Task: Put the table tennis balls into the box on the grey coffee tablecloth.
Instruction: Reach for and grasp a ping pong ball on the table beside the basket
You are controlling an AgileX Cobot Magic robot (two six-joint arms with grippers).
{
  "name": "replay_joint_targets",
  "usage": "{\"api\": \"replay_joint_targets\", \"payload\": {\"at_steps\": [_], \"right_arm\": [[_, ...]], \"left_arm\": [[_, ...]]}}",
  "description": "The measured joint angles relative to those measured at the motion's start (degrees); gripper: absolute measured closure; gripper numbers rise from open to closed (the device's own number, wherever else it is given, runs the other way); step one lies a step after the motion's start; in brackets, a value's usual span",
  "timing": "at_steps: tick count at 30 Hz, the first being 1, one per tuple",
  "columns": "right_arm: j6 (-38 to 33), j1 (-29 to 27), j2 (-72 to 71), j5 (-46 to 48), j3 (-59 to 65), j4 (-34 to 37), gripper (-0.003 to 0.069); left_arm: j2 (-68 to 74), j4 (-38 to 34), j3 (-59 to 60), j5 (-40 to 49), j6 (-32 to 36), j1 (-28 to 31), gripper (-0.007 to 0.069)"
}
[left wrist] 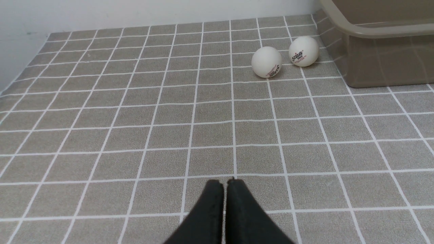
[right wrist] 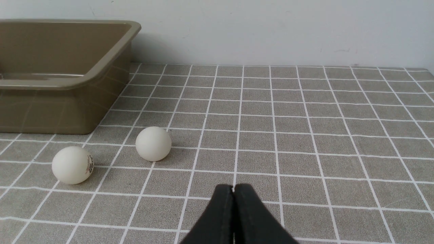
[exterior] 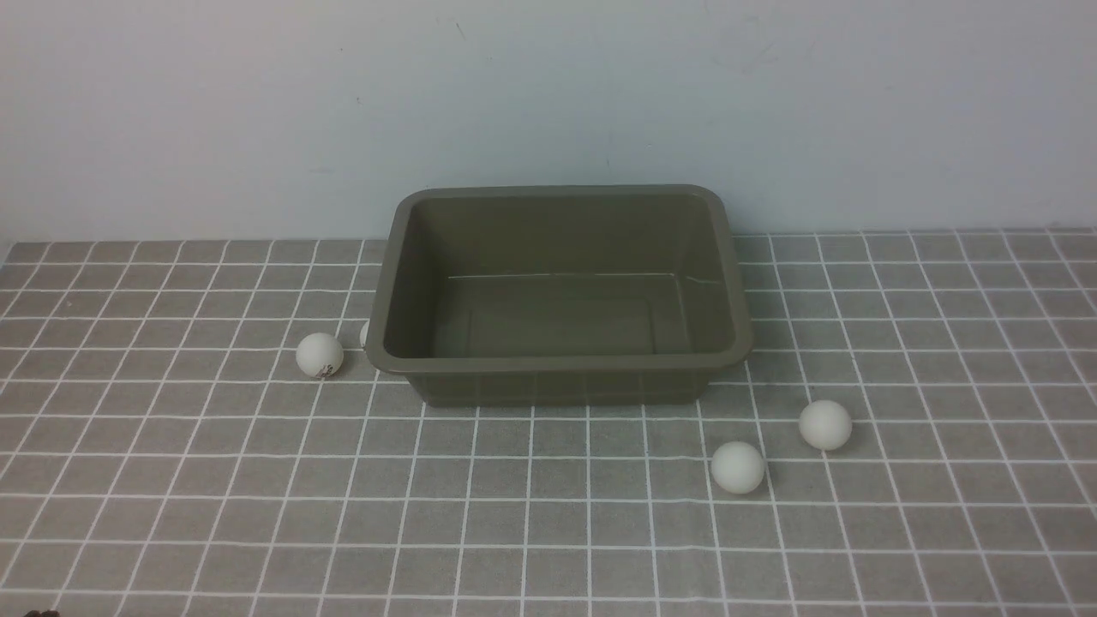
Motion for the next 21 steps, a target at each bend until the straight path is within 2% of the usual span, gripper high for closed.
{"api": "replay_joint_targets", "payload": {"at_steps": [4, 7, 10, 14, 15, 16, 17, 18, 19, 20, 21], "right_arm": [[0.0, 0.0, 0.0, 0.0, 0.0, 0.0, 0.0673], [0.0, 0.0, 0.0, 0.0, 0.0, 0.0, 0.0673], [0.0, 0.0, 0.0, 0.0, 0.0, 0.0, 0.0673], [0.7, 0.0, 0.0, -1.3, 0.2, 1.4, 0.0673], [1.1, 0.0, 0.0, -2.2, 0.4, 2.6, 0.0673], [4.0, 0.1, 0.0, -6.0, 0.5, 7.8, 0.0673], [5.2, 0.1, 0.0, -7.6, 0.5, 9.9, 0.0673], [6.4, 0.1, 0.0, -9.7, 0.5, 12.1, 0.0673], [10.2, 0.1, 0.0, -13.5, 0.5, 18.6, 0.0673], [10.2, 0.1, 0.0, -14.0, 0.5, 19.3, 0.0673], [12.5, 0.1, 0.0, -17.6, 0.5, 23.9, 0.0673]], "left_arm": [[0.0, 0.6, 0.0, -0.2, 0.0, 0.0, 0.0629], [0.0, -1.8, 0.2, -3.2, -1.8, 0.0, 0.0629], [0.0, -10.1, 0.3, -12.7, -6.0, 0.0, 0.0629], [0.0, -15.3, 0.3, -22.0, -7.6, 0.0, 0.0629], [0.0, -15.9, 0.3, -24.8, -7.7, 0.0, 0.0629], [0.0, -17.1, 0.3, -29.6, -8.2, 0.0, 0.0629], [0.0, -18.1, 0.3, -34.8, -9.0, 0.0, 0.0629], [0.0, -18.4, 0.3, -36.6, -9.3, 0.0, 0.0629], [0.0, -19.3, -0.5, -42.3, -11.7, 0.0, 0.0629], [0.0, -19.3, -0.7, -42.3, -11.7, 0.0, 0.0629], [0.3, -19.6, -3.9, -40.7, -14.2, 0.0, 0.0629]]}}
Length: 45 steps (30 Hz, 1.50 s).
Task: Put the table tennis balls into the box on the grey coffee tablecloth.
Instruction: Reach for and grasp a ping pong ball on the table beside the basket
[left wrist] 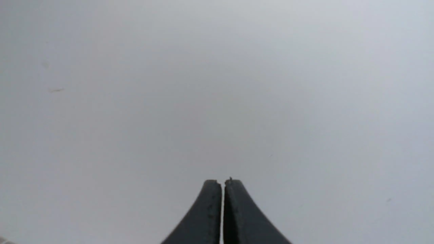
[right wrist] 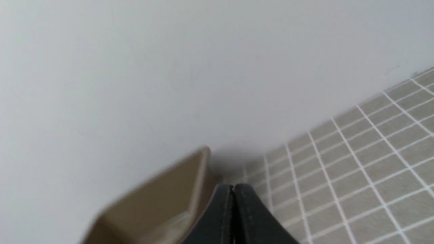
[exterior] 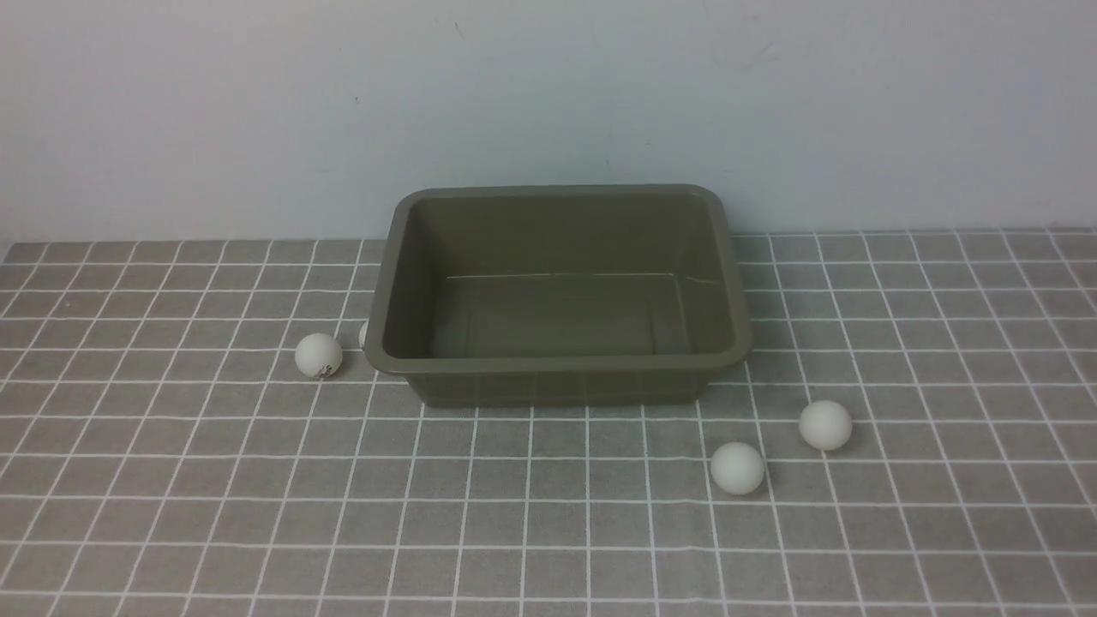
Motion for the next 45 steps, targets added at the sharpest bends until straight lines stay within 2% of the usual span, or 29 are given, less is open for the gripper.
{"api": "replay_joint_targets", "payload": {"at_steps": [1, 3, 4, 8, 10, 13, 17, 20, 23, 26, 31, 34, 37, 38, 39, 40, 42, 45], "right_arm": [[0.3, 0.0, 0.0, -1.0, 0.0, 1.6, 0.0673], [-0.1, 0.0, 0.0, -3.3, 0.0, 3.4, 0.0673], [-0.5, 0.0, 0.0, -3.9, 0.0, 4.1, 0.0673], [-0.6, 0.0, 0.0, -4.8, 0.0, 4.6, 0.0673], [-0.7, 0.0, 0.2, -0.1, -1.7, 4.5, 0.0673], [-3.2, 0.0, 4.1, 10.2, -8.5, 2.1, 0.0673], [-8.3, 0.0, 16.6, 27.8, -23.2, -2.8, 0.0673], [-12.2, 0.0, 29.0, 40.1, -33.7, -6.0, 0.0673], [-14.2, 0.0, 36.9, 47.5, -40.7, -8.0, 0.0673], [-15.1, 0.0, 45.0, 51.9, -47.8, -10.0, 0.0673], [-15.3, 0.0, 50.5, 52.9, -51.0, -10.0, 0.0673], [-15.3, 0.0, 51.4, 53.3, -51.0, -9.8, 0.0671], [-15.3, 0.0, 51.5, 53.3, -51.0, -9.7, 0.0669], [-15.3, 0.0, 51.5, 53.3, -51.0, -9.7, 0.0669], [-15.3, 0.0, 51.5, 53.3, -51.0, -9.7, 0.0669], [-15.3, 0.0, 51.5, 53.3, -51.0, -9.7, 0.0669], [-15.3, 0.0, 51.5, 53.2, -51.0, -9.7, 0.0669], [-15.3, 0.0, 51.5, 52.9, -51.0, -9.7, 0.0668]], "left_arm": [[0.4, 0.0, -2.5, 1.9, -1.1, 0.0, 0.0629], [3.9, 0.2, -10.3, 12.0, -2.4, 0.0, 0.0629], [8.2, 1.0, -15.5, 21.4, -2.3, 0.0, 0.0629], [22.1, 3.8, -28.2, 44.2, 1.5, 0.0, 0.0629], [32.2, 5.4, -35.2, 56.2, 6.2, 0.0, 0.0629], [45.5, 6.0, -40.8, 66.4, 11.8, 0.0, 0.0629], [61.6, 6.2, -45.8, 69.3, 18.0, 0.0, 0.0629], [71.2, 6.5, -49.6, 69.1, 19.9, 0.0, 0.0629], [78.8, 6.6, -53.3, 68.7, 20.4, 0.0, 0.0629], [86.7, 6.6, -59.4, 67.6, 20.6, 0.0, 0.0629], [97.9, 6.6, -68.3, 67.4, 21.1, 0.0, 0.0614], [105.3, 6.5, -74.6, 67.4, 21.4, 0.0, 0.055], [111.6, 6.4, -80.4, 67.4, 21.4, 0.0, 0.0424], [112.4, 6.4, -81.1, 67.4, 21.4, 0.0, 0.0413], [115.3, 6.3, -83.6, 67.4, 21.4, 0.0, 0.0321], [117.1, 6.3, -84.9, 67.4, 21.4, 0.0, 0.026], [119.3, 6.3, -86.9, 67.2, 21.4, 0.0, 0.0182], [121.7, 6.3, -88.1, 65.6, 21.4, 0.0, 0.0112]]}}
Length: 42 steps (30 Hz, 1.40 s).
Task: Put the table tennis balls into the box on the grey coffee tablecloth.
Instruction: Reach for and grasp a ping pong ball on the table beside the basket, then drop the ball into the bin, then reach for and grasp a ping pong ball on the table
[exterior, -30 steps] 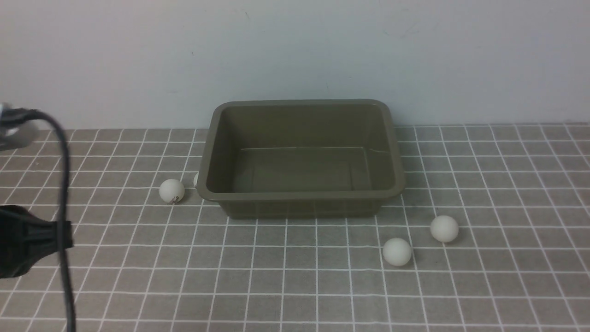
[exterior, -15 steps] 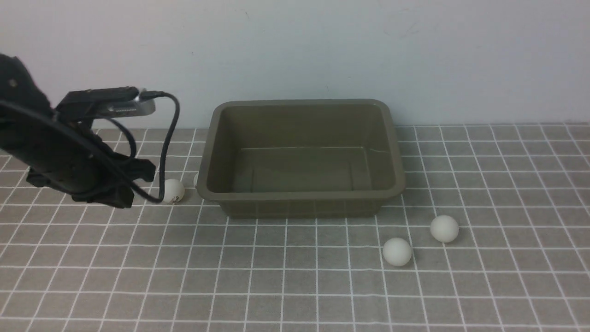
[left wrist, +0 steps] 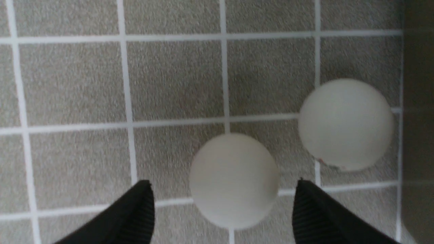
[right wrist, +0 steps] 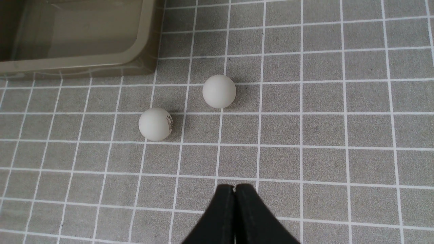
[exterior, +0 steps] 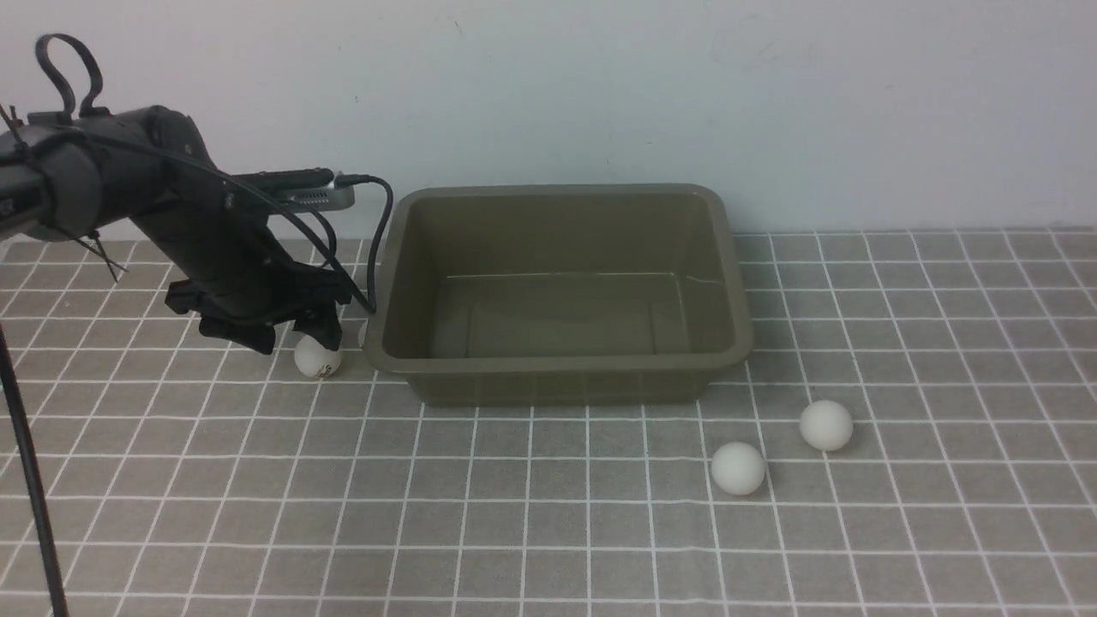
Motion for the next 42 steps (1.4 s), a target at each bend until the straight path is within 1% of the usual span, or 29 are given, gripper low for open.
{"api": "replay_joint_targets", "payload": {"at_steps": [2, 4, 5, 6, 9, 12, 13, 14, 16, 17, 18, 19, 21, 22, 24, 27, 30, 32, 33, 34, 35, 36, 37, 38, 39, 40, 42], "right_arm": [[0.0, 0.0, 0.7, -0.3, -0.1, 0.0, 0.0667], [0.1, 0.0, 1.4, -0.3, -0.4, -0.1, 0.0666], [0.1, 0.0, 2.5, -0.3, -0.8, -0.4, 0.0666], [0.1, 0.0, 5.3, -0.3, -1.6, -1.1, 0.0662], [0.0, 0.0, 11.1, -0.4, -3.3, -1.6, 0.0636], [-1.2, 0.4, 16.8, -1.1, -4.6, -1.6, 0.0584], [-2.0, 0.9, 18.6, -1.6, -5.0, -1.8, 0.0564], [-2.9, 1.7, 21.3, -2.7, -5.3, -2.4, 0.0528], [-3.7, 3.6, 25.1, -4.9, -5.6, -3.3, 0.0474], [-4.0, 5.0, 28.0, -7.3, -5.7, -4.2, 0.0429], [-4.0, 5.6, 29.5, -8.9, -5.8, -4.6, 0.0406], [-3.7, 6.6, 32.6, -10.7, -6.1, -5.4, 0.0359], [-3.2, 7.8, 37.9, -13.2, -7.7, -6.2, 0.0283], [-2.8, 8.2, 40.4, -13.8, -9.0, -6.4, 0.0247], [-2.5, 8.6, 44.8, -14.5, -11.5, -6.5, 0.019], [-2.4, 9.2, 51.3, -14.5, -15.7, -6.6, 0.0133], [-2.3, 10.0, 55.3, -13.6, -18.4, -6.6, 0.0123], [-2.3, 10.7, 57.8, -13.0, -19.9, -6.4, 0.0133], [-2.3, 10.7, 58.7, -13.0, -20.3, -5.9, 0.0144], [-2.3, 10.8, 59.5, -12.9, -20.5, -5.5, 0.0169], [-2.3, 10.8, 60.0, -12.6, -20.5, -5.0, 0.022], [-2.3, 10.8, 60.0, -12.6, -20.5, -5.0, 0.023], [-2.3, 10.8, 60.1, -12.1, -20.5, -4.8, 0.0287], [-2.3, 10.8, 60.1, -11.7, -20.5, -4.8, 0.0313], [-2.3, 10.8, 59.9, -11.3, -20.6, -5.2, 0.0309], [-1.9, 10.8, 59.3, -9.9, -20.8, -6.5, 0.03], [-0.3, 10.8, 57.5, -7.8, -21.5, -7.9, 0.03]], "left_arm": [[1.2, 0.0, -0.2, -0.9, 0.0, 0.0, 0.0105], [1.9, 0.2, -0.2, -1.0, 0.0, 0.0, 0.0133], [2.2, 0.4, -0.2, -1.0, 0.0, 0.0, 0.0165], [2.4, 0.9, -0.2, -0.8, 0.0, 0.0, 0.0277], [1.8, 3.1, -0.7, -0.2, 0.1, -0.1, 0.0272], [0.0, 5.3, -2.2, 2.8, -0.2, 0.0, 0.0272], [-1.5, 5.7, -3.2, 4.5, -0.2, 0.0, 0.0272], [-2.6, 5.7, -4.1, 5.5, -0.2, 0.0, 0.0272], [-5.6, 4.1, -6.1, 7.1, 0.0, -0.5, 0.0272], [-7.2, 1.4, -7.6, 7.6, 0.8, -1.4, 0.0272], [-8.0, 0.0, -8.4, 7.7, 1.6, -1.9, 0.0272], [-8.6, -1.9, -9.2, 7.8, 2.7, -3.0, 0.0272], [-9.0, -6.8, -10.3, 7.4, 7.1, -5.5, 0.0272], [-8.8, -8.1, -10.4, 7.0, 8.6, -6.8, 0.0272], [-7.6, -10.5, -10.4, 6.7, 11.2, -9.2, 0.0272], [-4.6, -11.5, -10.4, 6.7, 11.8, -12.0, 0.0272], [-2.3, -11.6, -10.4, 6.7, 11.9, -13.6, 0.0256], [-0.8, -11.5, -10.4, 7.2, 11.7, -14.1, 0.0152], [-0.8, -10.7, -10.9, 7.9, 11.3, -14.1, 0.0114], [-0.8, -9.4, -12.1, 8.8, 10.5, -13.9, 0.0082], [-0.9, -8.1, -13.6, 9.9, 9.4, -13.5, 0.0071], [-1.1, -7.8, -13.6, 10.1, 9.4, -13.4, 0.007], [-1.4, -6.1, -15.2, 11.3, 8.0, -12.7, 0.0076], [-1.6, -4.3, -17.1, 12.8, 6.6, -11.7, 0.0104], [-2.0, -3.3, -18.6, 14.2, 5.6, -11.1, 0.0131], [-2.6, -1.0, -21.5, 16.4, 4.3, -8.7, 0.0241], [-3.3, 0.6, -23.7, 18.8, 3.6, -5.4, 0.0417]]}}
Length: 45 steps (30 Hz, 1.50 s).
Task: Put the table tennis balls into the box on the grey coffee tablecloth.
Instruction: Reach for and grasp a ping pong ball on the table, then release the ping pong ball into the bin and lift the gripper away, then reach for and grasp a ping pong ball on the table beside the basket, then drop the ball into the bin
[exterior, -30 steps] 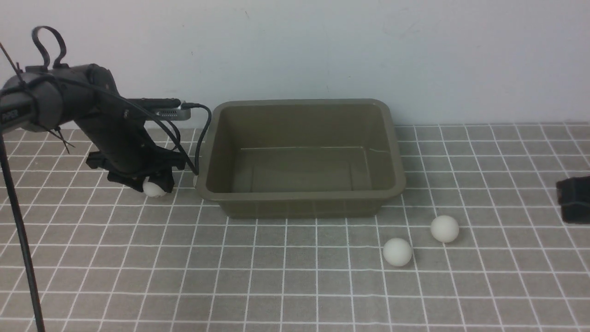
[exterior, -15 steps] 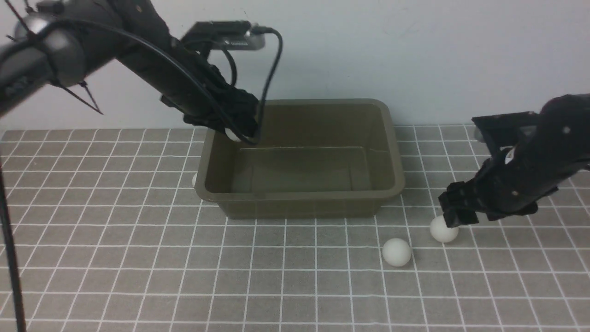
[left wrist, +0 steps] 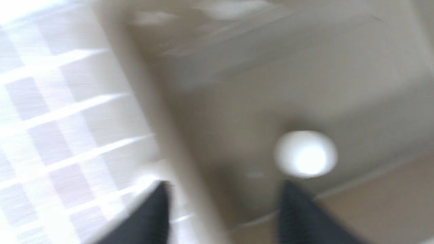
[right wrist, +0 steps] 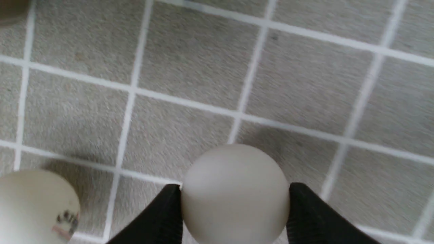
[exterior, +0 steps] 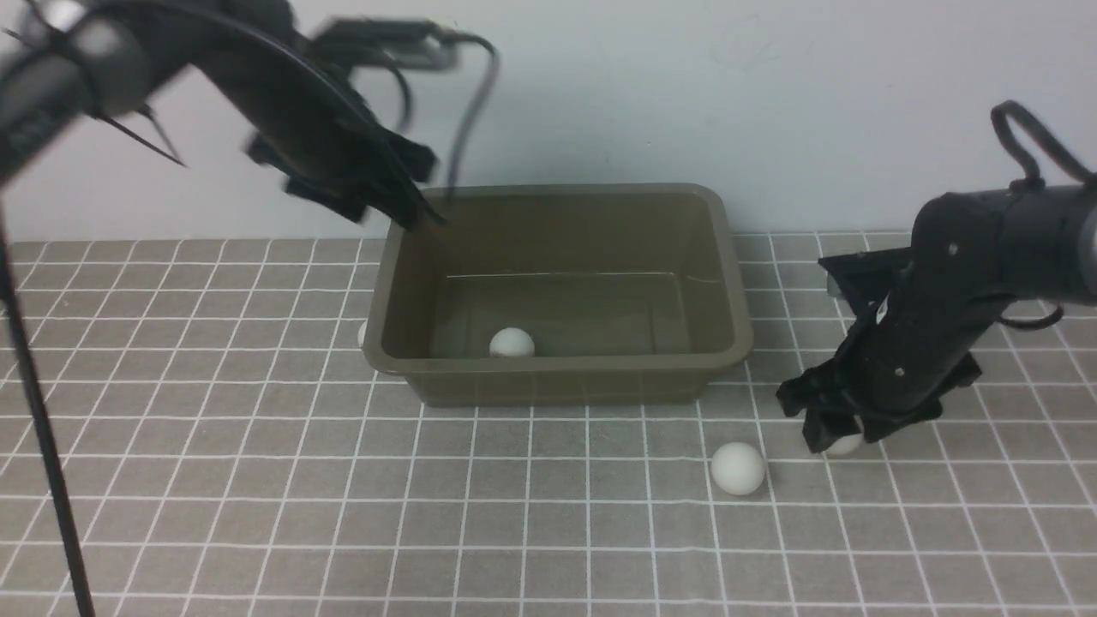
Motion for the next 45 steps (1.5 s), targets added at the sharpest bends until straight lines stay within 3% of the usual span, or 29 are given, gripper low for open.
{"api": "replay_joint_targets", "payload": {"at_steps": [1, 3, 9, 12, 17, 18, 22, 25, 29, 33, 36, 40, 42, 45], "right_arm": [[0.7, 0.0, -1.8, 1.1, -0.9, 0.0, 0.03], [0.9, 0.4, -5.2, 1.7, -3.5, 1.3, 0.03], [-5.2, 4.8, -7.9, -1.0, -13.1, 10.0, 0.03], [-7.2, 6.5, -4.6, -1.0, -17.9, 13.6, 0.03], [-8.0, 7.5, 7.9, 4.5, -29.9, 15.8, 0.0273], [-7.6, 7.5, 10.3, 7.1, -32.2, 15.8, 0.0236], [-7.5, 7.5, 12.3, 15.1, -37.8, 15.0, 0.0109], [-8.2, 7.5, 11.6, 18.8, -40.5, 13.1, 0.0069], [-8.2, 7.5, 9.9, 20.9, -41.8, 7.6, 0.0065], [-6.5, 7.5, 6.9, 21.3, -41.0, 2.4, 0.0141], [-4.7, 7.5, 1.7, 21.3, -36.1, -0.7, 0.0281], [-0.6, 7.1, -5.2, 21.2, -24.8, -0.6, 0.0465], [0.9, 7.1, -8.5, 21.3, -17.4, 0.5, 0.0531], [1.7, 7.7, -11.3, 18.3, -7.6, 4.1, 0.0548]], "left_arm": [[-0.2, 0.2, -0.5, 1.1, -0.2, 2.1, 0.0514], [0.0, -0.1, -0.4, 2.1, -0.2, 6.8, 0.0596], [4.8, -4.5, 0.9, 4.0, 4.4, 11.0, 0.061], [8.4, -8.0, 1.0, 4.5, 7.6, 10.5, 0.0554], [13.3, -11.5, 1.0, 3.7, 9.2, 8.1, 0.032], [13.9, -11.6, 1.0, 2.8, 9.3, 7.3, 0.0246], [15.5, -11.8, 1.0, 0.6, 9.3, 5.8, 0.0095], [16.5, -11.8, 1.0, -0.5, 9.3, 4.8, 0.0036], [17.4, -10.0, 1.0, -0.5, 9.0, 3.9, 0.0075], [17.8, -5.5, 0.8, 0.6, 7.6, 3.6, 0.0288], [17.2, 0.7, -1.8, 3.4, 5.1, 3.9, 0.0281], [14.2, 2.5, -6.9, 4.4, 3.8, 5.1, 0.0281], [11.6, -0.2, -9.9, 4.4, 3.8, 5.3, 0.0281], [8.6, -9.9, -12.1, 4.5, 6.6, 3.9, 0.0281]]}}
